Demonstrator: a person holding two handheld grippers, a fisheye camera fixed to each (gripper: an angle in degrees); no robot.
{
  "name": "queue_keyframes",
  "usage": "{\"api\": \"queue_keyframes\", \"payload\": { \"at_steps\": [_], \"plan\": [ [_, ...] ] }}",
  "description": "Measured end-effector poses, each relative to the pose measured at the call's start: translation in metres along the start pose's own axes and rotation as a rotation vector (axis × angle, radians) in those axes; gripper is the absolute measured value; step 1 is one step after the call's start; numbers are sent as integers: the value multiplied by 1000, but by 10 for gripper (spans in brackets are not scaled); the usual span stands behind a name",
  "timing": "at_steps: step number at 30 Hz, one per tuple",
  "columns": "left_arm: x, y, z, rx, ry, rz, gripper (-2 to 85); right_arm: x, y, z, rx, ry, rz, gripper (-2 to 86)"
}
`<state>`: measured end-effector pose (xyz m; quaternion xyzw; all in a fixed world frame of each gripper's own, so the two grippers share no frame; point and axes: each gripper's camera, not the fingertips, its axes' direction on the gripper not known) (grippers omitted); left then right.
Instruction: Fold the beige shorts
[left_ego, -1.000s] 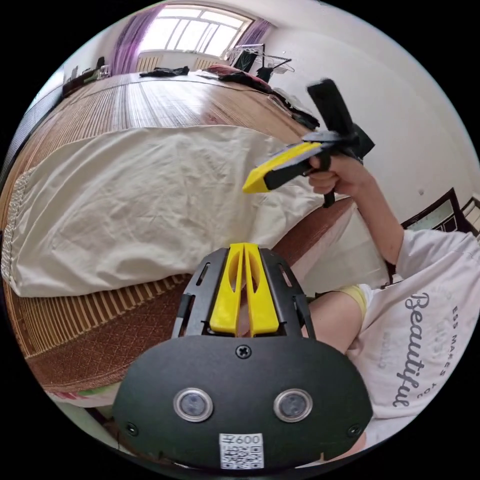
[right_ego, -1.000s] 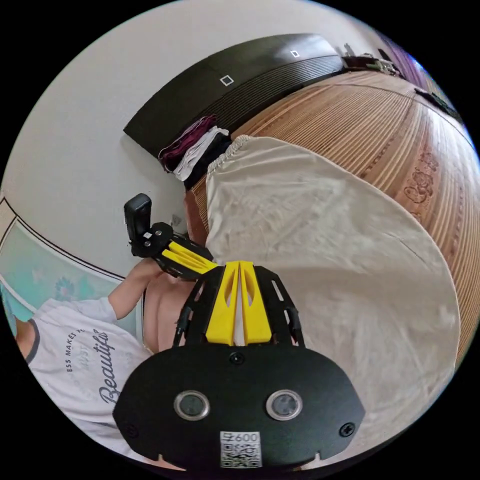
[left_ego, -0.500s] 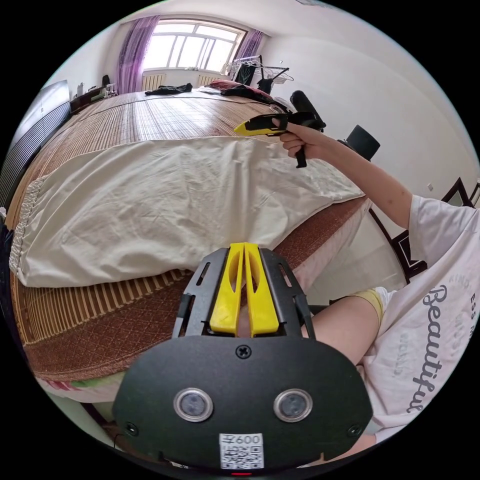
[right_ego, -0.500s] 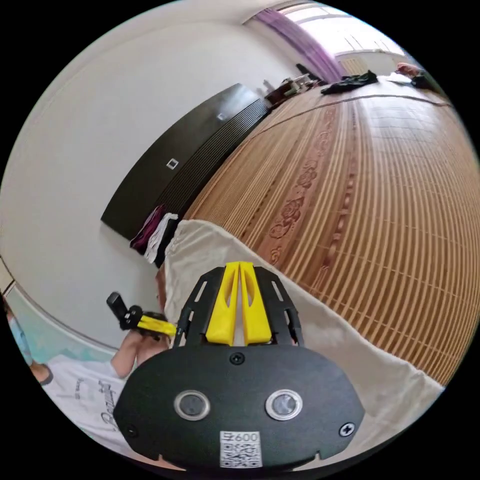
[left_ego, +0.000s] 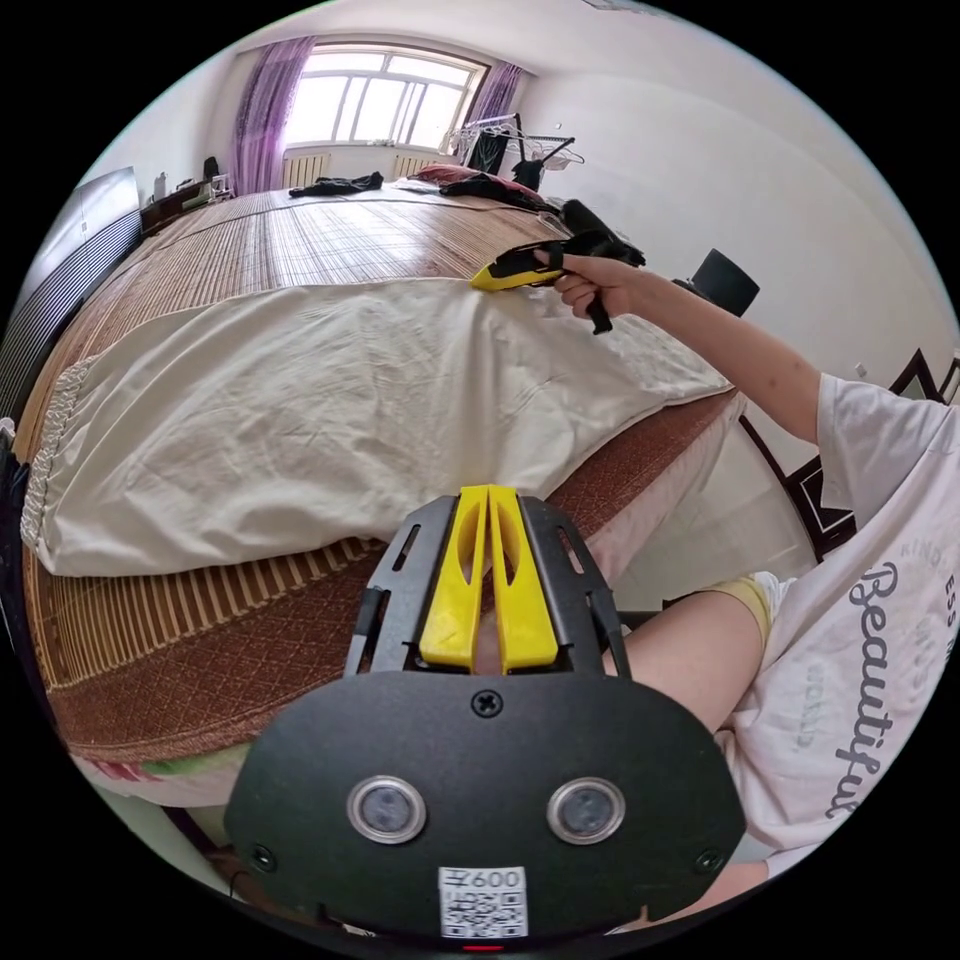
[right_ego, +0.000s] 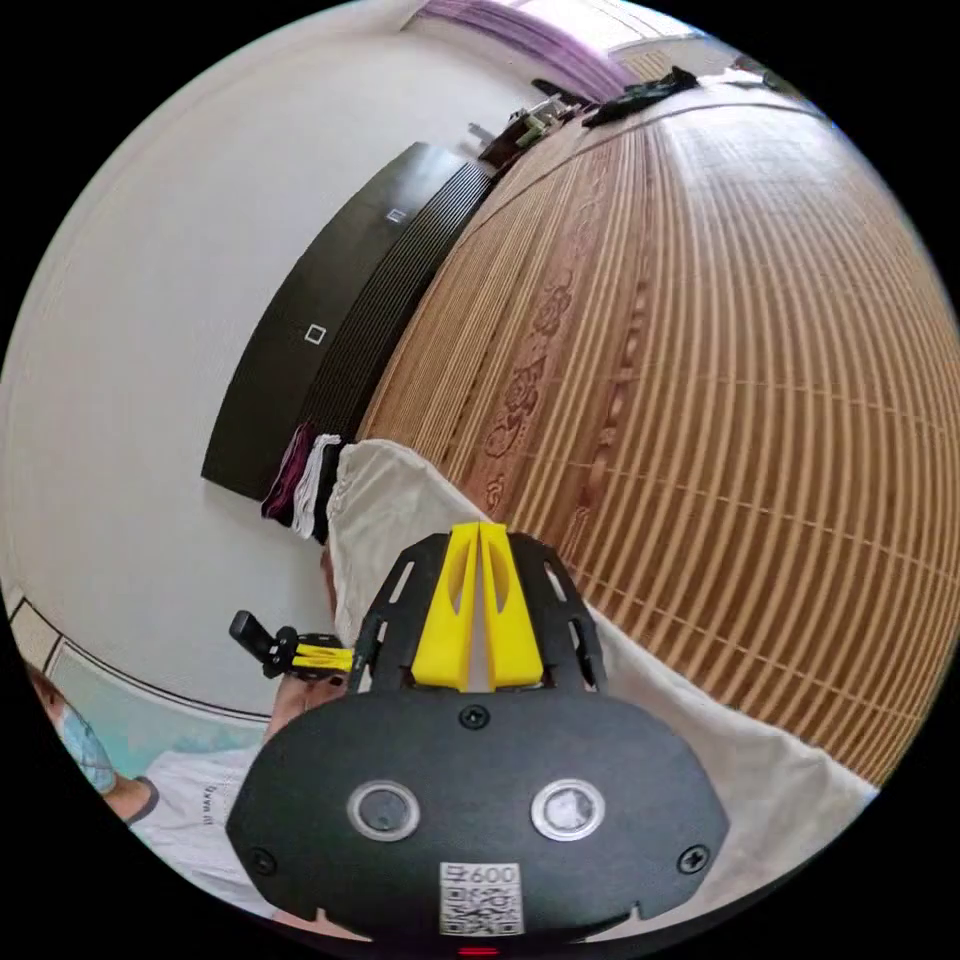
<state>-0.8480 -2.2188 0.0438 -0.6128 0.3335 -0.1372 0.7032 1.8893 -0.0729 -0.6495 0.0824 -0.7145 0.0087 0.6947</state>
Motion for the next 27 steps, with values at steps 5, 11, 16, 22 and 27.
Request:
{"api": "queue_keyframes", "payload": {
  "at_steps": [5,11,16,22,27],
  "plan": [
    [-17,28,-1,6,13,-7,3,-9,22,-63,55,194,-69,-9],
    [-25,58,-2,8,-7,3,3,-1,64,-126,63,143,-61,-9],
    [-32,84,-2,10,-11,5,3,-48,120,-166,199,514,-64,-8],
    [-30,116,1,9,-51,21,2,-216,221,-57,-18,239,-358,-8],
    [-36,145,5,14,-40,9,3,-318,255,64,-152,40,-456,-8]
  ]
}}
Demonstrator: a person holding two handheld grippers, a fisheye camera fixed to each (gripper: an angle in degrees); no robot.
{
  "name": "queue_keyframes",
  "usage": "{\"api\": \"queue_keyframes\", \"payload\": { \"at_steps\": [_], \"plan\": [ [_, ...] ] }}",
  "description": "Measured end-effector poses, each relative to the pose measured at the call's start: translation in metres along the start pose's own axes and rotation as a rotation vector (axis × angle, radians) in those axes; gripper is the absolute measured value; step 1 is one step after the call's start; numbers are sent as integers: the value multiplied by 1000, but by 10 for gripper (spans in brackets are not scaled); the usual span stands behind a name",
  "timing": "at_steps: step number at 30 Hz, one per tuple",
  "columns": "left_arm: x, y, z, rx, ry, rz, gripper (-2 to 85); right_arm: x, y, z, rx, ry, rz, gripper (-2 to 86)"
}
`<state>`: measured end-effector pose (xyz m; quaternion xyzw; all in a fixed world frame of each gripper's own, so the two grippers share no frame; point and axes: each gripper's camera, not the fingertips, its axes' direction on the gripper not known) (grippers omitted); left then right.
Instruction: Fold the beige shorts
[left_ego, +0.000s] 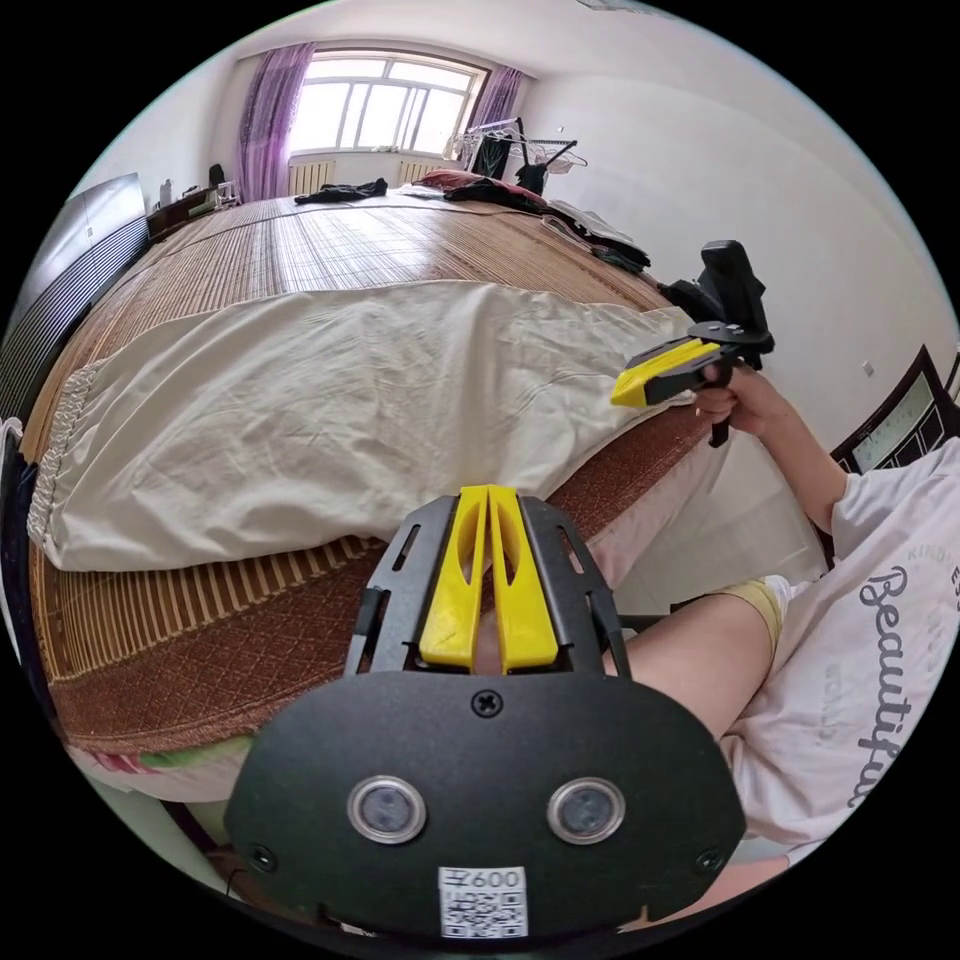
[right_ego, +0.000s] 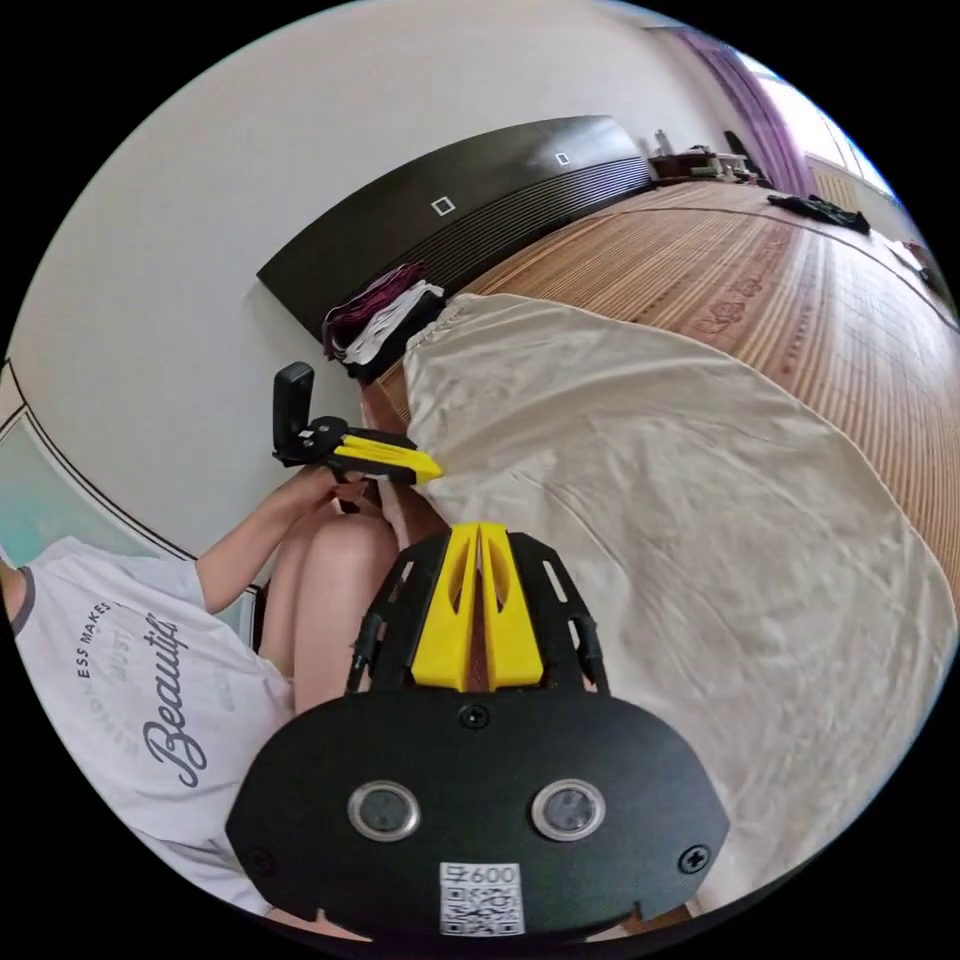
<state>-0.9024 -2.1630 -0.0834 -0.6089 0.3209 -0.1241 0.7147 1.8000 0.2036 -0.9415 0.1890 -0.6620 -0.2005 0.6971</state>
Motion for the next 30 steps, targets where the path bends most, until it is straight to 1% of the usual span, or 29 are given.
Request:
{"api": "queue_keyframes", "payload": {
  "at_steps": [3,6,7,9,12,14,18,20,21,22,23,24,25,26,27,29,30],
  "plan": [
    [4,18,3,-3,-17,13,3,-30,-24,37,-41,9,-30,-8],
    [13,36,7,-6,-42,32,3,-41,-23,48,-119,130,-52,-8],
    [15,44,9,-4,-48,36,3,-43,-14,40,-114,137,-69,-8],
    [19,56,12,-1,-51,39,4,-36,4,17,-101,144,-31,-9],
    [23,76,17,4,-45,36,4,-18,46,-32,-80,186,42,-9],
    [28,93,22,7,-38,33,5,-3,91,-80,-32,211,128,-8],
    [40,118,30,11,-39,35,7,4,162,-148,16,350,252,-8],
    [57,135,36,16,-64,51,11,-34,194,-178,82,506,237,-8],
    [65,140,36,19,-84,66,12,-51,199,-181,109,552,212,-8],
    [86,149,37,26,-136,117,16,-88,204,-180,149,615,144,-8],
    [114,159,36,4,-207,215,24,-126,205,-169,167,662,73,-8],
    [129,163,35,-14,-251,262,30,-145,204,-161,170,684,39,-8],
    [159,173,33,-29,-344,332,43,-182,201,-139,180,726,-26,-8],
    [185,185,31,-26,-427,376,58,-217,197,-115,199,751,-82,-8],
    [198,191,31,-28,-457,408,59,-234,195,-102,212,752,-106,-8],
    [243,222,43,-60,-602,535,58,-295,183,-46,222,696,-212,-8],
    [252,230,48,-65,-639,558,58,-308,178,-31,220,679,-231,-7]
  ]
}}
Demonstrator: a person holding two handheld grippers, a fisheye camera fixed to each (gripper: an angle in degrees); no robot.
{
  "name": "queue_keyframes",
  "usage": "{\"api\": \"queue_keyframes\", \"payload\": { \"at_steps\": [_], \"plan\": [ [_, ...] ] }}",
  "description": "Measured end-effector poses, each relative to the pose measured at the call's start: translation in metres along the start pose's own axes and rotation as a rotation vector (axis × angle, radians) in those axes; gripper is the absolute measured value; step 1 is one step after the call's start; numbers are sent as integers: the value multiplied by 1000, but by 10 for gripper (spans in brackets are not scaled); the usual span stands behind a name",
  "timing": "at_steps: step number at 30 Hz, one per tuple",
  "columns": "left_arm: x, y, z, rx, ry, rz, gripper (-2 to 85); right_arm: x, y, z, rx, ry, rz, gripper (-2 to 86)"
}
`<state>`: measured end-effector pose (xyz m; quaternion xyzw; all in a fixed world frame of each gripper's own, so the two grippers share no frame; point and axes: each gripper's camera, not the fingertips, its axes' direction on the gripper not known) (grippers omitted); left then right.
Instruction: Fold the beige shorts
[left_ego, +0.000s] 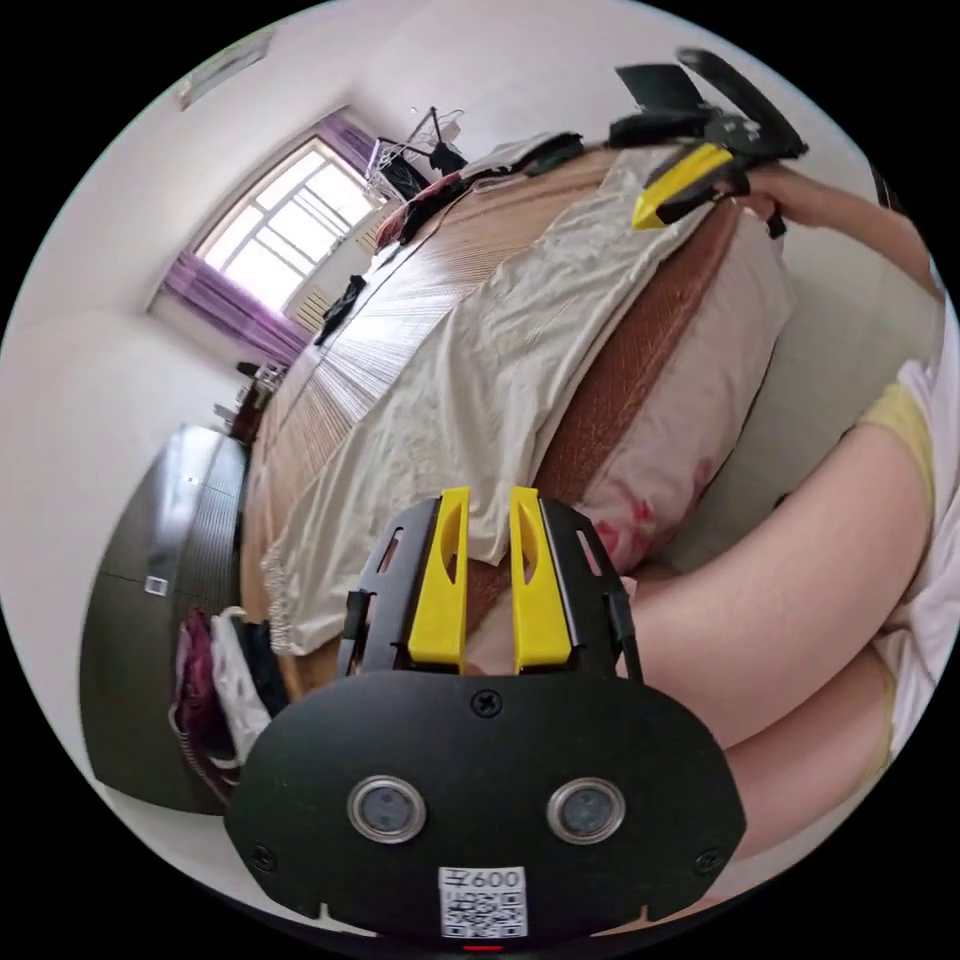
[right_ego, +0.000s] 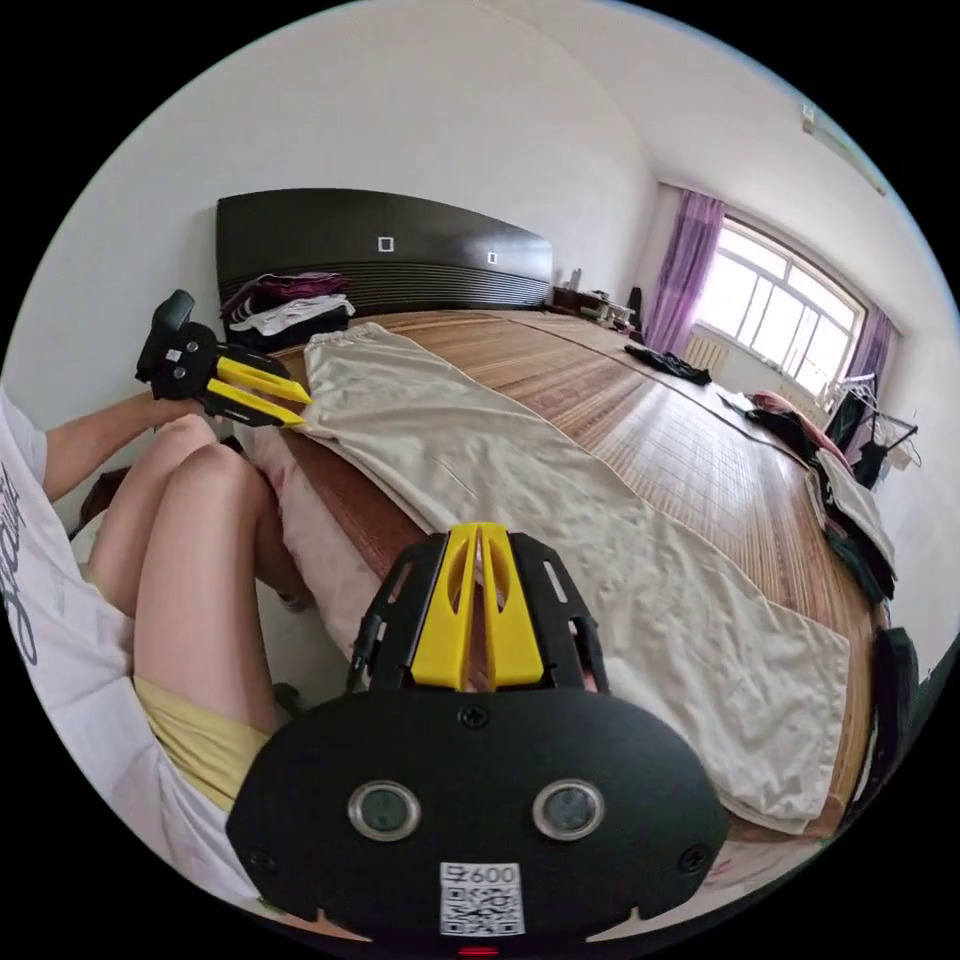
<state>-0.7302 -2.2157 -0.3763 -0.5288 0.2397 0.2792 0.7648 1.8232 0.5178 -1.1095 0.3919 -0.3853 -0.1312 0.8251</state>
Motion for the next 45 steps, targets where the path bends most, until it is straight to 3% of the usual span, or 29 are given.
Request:
{"api": "queue_keyframes", "payload": {
  "at_steps": [7,14,22,40,45],
  "plan": [
    [91,31,18,-117,-103,124,34,-169,-58,42,4,-256,-123,0],
    [131,84,4,-65,-244,16,21,-287,-51,45,14,-234,-206,2],
    [168,106,-4,-89,-300,66,25,-352,-21,60,-5,-259,-211,3],
    [149,144,-62,46,-362,-66,24,-508,28,156,-44,-42,-610,12],
    [141,147,-64,29,-344,-69,27,-512,54,172,-77,-22,-560,-7]
  ]
}}
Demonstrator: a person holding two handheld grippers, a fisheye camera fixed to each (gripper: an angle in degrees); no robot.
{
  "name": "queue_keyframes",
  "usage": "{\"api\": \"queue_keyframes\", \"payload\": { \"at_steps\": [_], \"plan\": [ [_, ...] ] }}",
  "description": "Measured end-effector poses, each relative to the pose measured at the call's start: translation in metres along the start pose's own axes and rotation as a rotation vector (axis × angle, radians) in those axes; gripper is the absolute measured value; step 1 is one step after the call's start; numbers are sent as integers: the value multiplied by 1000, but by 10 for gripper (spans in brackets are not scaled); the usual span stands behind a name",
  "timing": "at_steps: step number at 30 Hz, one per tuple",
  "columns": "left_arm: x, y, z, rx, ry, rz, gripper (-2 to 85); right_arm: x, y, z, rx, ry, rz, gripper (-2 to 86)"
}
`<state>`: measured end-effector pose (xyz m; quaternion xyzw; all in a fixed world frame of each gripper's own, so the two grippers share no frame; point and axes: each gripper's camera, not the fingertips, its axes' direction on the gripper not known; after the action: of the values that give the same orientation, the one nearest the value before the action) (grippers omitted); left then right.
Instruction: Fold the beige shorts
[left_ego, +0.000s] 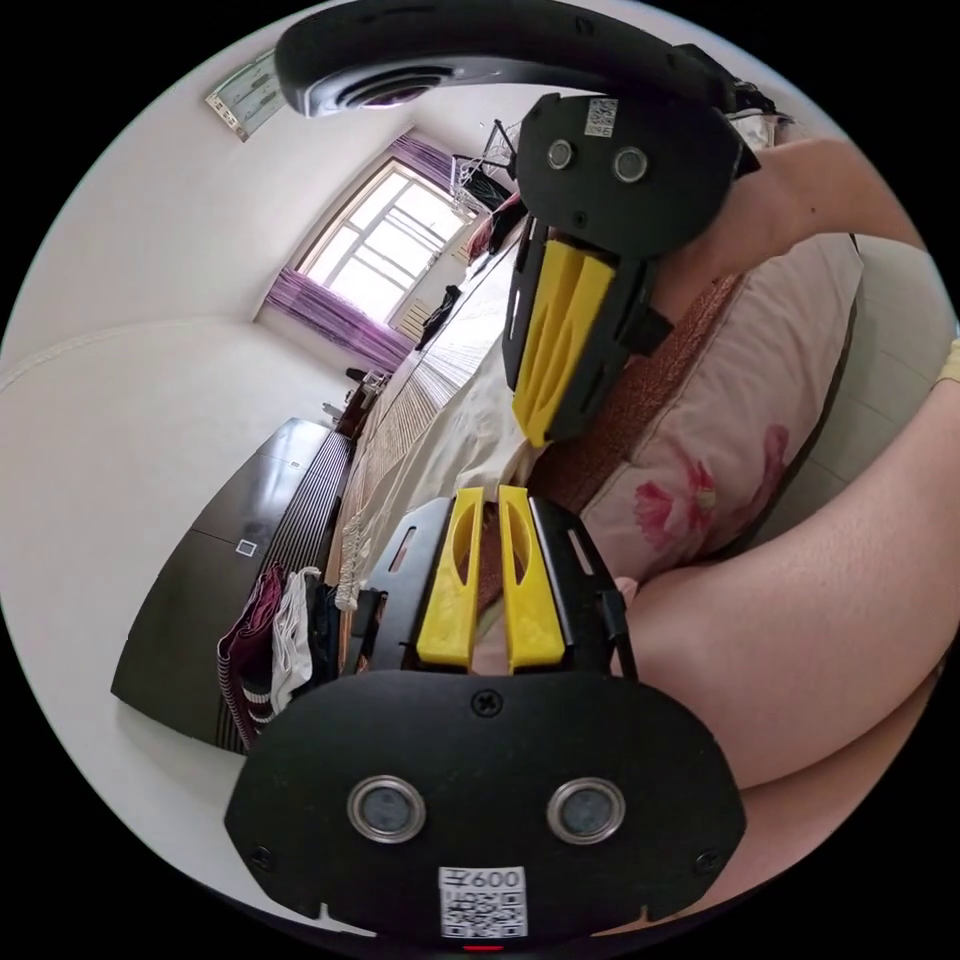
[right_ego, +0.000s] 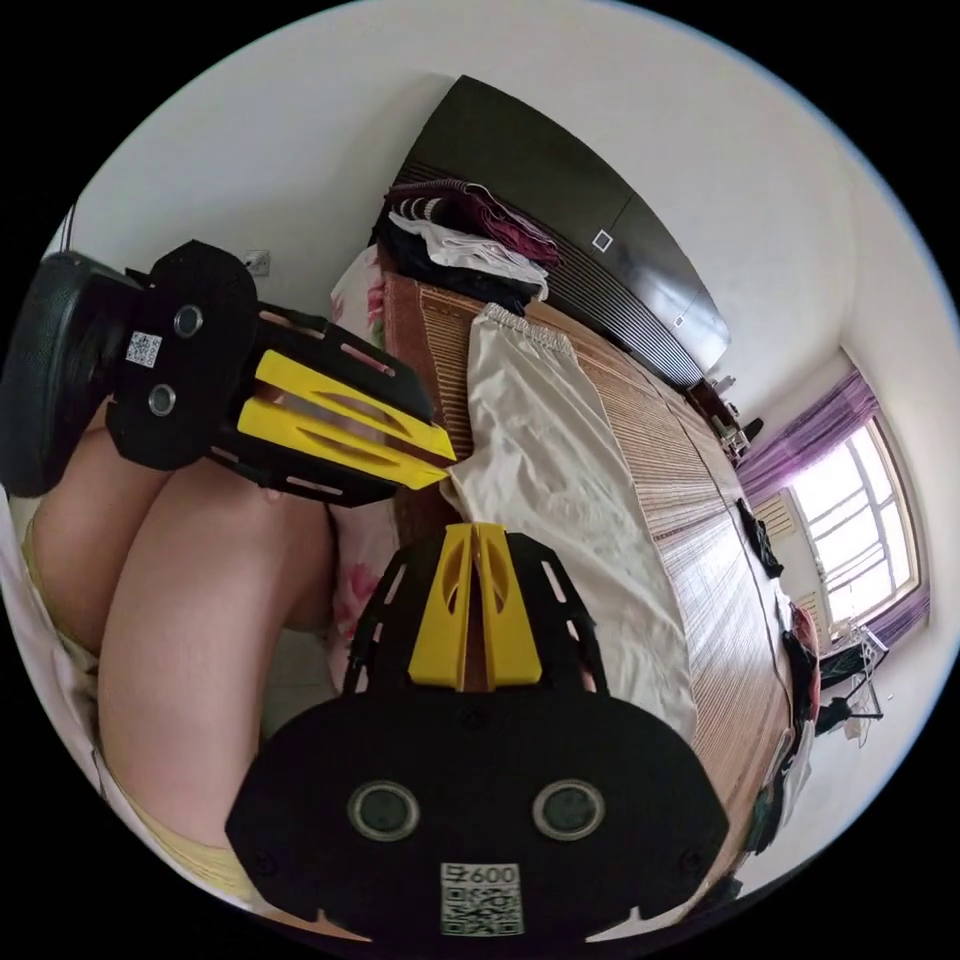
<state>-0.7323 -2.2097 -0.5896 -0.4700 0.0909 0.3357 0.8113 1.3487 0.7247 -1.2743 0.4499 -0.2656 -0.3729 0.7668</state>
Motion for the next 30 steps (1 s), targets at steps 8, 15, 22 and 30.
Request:
{"api": "queue_keyframes", "payload": {
  "at_steps": [8,15,22,30],
  "plan": [
    [-17,3,-7,9,-4,-32,24,2,43,3,37,-33,110,-8],
    [-22,-6,3,-16,12,-11,11,-16,77,-2,82,-39,89,-8],
    [-21,-13,-3,-7,-27,9,7,-27,100,-3,122,-29,107,-6],
    [-33,-20,-5,4,-33,-11,6,-45,113,13,101,17,33,-6]
  ]
}}
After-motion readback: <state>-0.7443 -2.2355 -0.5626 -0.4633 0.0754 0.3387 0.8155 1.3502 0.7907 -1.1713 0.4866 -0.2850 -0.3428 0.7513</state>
